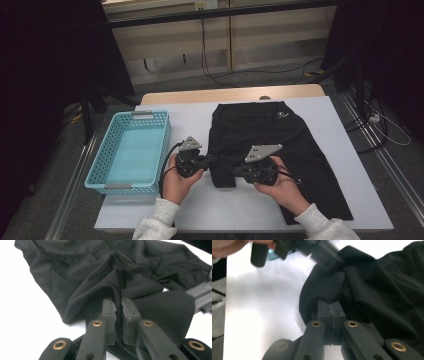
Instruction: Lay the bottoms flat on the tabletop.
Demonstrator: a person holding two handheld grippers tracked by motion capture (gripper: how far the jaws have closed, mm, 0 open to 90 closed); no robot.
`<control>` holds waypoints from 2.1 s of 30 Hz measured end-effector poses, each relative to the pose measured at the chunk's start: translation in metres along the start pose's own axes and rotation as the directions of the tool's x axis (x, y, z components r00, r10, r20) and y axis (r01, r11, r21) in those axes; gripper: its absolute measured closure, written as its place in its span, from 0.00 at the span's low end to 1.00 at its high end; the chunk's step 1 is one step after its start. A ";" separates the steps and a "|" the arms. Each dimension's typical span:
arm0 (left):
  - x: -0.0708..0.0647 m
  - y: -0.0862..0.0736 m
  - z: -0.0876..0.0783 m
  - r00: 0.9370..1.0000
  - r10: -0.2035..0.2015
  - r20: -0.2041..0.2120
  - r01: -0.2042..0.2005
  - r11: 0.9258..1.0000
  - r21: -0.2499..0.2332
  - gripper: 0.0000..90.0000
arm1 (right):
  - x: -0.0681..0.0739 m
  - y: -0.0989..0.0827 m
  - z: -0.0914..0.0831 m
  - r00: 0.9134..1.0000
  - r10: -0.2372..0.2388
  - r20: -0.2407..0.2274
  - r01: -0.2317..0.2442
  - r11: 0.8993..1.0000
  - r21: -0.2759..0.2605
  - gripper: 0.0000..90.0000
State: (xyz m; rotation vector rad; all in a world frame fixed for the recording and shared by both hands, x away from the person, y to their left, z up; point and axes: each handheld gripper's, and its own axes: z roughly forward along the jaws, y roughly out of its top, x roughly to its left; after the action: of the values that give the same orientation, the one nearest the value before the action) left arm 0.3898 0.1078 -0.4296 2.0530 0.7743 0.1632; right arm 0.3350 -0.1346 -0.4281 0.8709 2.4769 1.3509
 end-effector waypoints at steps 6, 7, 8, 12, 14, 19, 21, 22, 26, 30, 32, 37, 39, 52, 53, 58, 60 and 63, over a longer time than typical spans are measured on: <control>0.001 -0.001 -0.003 1.000 -0.011 -0.029 0.011 1.000 -0.010 0.59 | -0.005 -0.004 0.008 1.000 0.021 0.015 -0.021 1.000 -0.004 1.00; 0.001 0.000 -0.006 1.000 -0.010 -0.029 0.010 1.000 -0.017 0.54 | -0.006 -0.004 0.009 1.000 0.024 0.015 -0.024 1.000 -0.005 1.00; 0.001 0.000 -0.008 0.999 -0.016 -0.030 0.015 1.000 -0.022 0.49 | -0.006 -0.004 0.011 0.999 0.029 0.025 -0.029 1.000 0.001 1.00; 0.000 -0.002 -0.019 0.999 -0.029 -0.027 0.028 0.999 -0.041 0.42 | -0.012 -0.006 0.013 0.997 0.050 0.060 -0.050 0.999 0.003 1.00; -0.002 -0.004 -0.022 0.999 -0.029 -0.023 0.028 0.999 -0.032 0.42 | -0.017 -0.007 0.013 0.995 0.067 0.078 -0.067 0.998 -0.004 1.00; -0.005 -0.012 -0.016 1.000 -0.012 -0.016 0.012 1.000 0.015 0.43 | -0.030 -0.010 0.014 0.987 0.109 0.122 -0.109 0.994 -0.003 1.00; -0.007 -0.014 -0.012 1.000 -0.003 -0.004 0.003 0.999 0.037 0.44 | -0.034 -0.013 0.015 0.984 0.124 0.126 -0.126 0.992 0.003 1.00; -0.009 -0.014 -0.011 1.000 -0.002 0.002 0.002 0.999 0.044 0.46 | -0.034 -0.014 0.017 0.985 0.126 0.121 -0.128 0.992 0.008 1.00; -0.013 -0.014 -0.007 0.999 0.005 0.038 -0.007 0.998 0.062 0.54 | -0.033 -0.015 0.019 0.987 0.118 0.108 -0.121 0.992 0.023 1.00; -0.017 -0.014 -0.003 0.998 0.002 0.066 -0.008 0.997 0.082 0.62 | -0.030 -0.014 0.019 0.990 0.112 0.091 -0.115 0.993 0.021 1.00; -0.019 -0.014 0.000 0.998 0.010 0.067 -0.016 0.996 0.093 0.67 | -0.029 -0.014 0.019 0.990 0.109 0.092 -0.111 0.994 0.020 1.00; -0.021 -0.015 0.007 0.996 0.008 0.090 -0.018 0.993 0.116 0.87 | -0.027 -0.014 0.019 0.990 0.108 0.086 -0.110 0.994 0.017 0.99; -0.021 -0.014 0.007 0.996 0.008 0.094 -0.020 0.992 0.124 0.96 | -0.027 -0.014 0.019 0.991 0.106 0.082 -0.108 0.994 0.017 0.98; 0.011 -0.009 -0.020 0.996 -0.087 -0.037 0.087 0.996 0.009 0.98 | -0.032 -0.009 0.006 0.984 0.122 0.130 -0.119 0.992 -0.035 0.76; 0.014 -0.011 -0.018 0.994 -0.089 -0.057 0.090 0.996 0.012 0.98 | -0.032 -0.010 0.006 0.984 0.122 0.131 -0.119 0.992 -0.029 0.75; 0.022 -0.019 -0.009 0.989 -0.116 -0.086 0.120 0.992 0.039 0.97 | -0.031 -0.013 0.013 0.988 0.105 0.112 -0.107 0.994 0.012 0.74; 0.023 -0.021 -0.007 0.988 -0.125 -0.088 0.129 0.991 0.042 0.97 | -0.028 -0.013 0.016 0.991 0.090 0.103 -0.093 0.995 0.024 0.72; 0.023 -0.022 -0.007 0.987 -0.132 -0.091 0.136 0.990 0.047 0.95 | -0.025 -0.014 0.020 0.993 0.074 0.093 -0.078 0.996 0.042 0.70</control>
State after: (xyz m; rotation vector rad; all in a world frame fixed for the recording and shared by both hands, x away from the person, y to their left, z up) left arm 0.3954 0.1352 -0.4476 2.0463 0.9776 0.1597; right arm 0.3584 -0.1409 -0.4541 1.0226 2.4368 1.2529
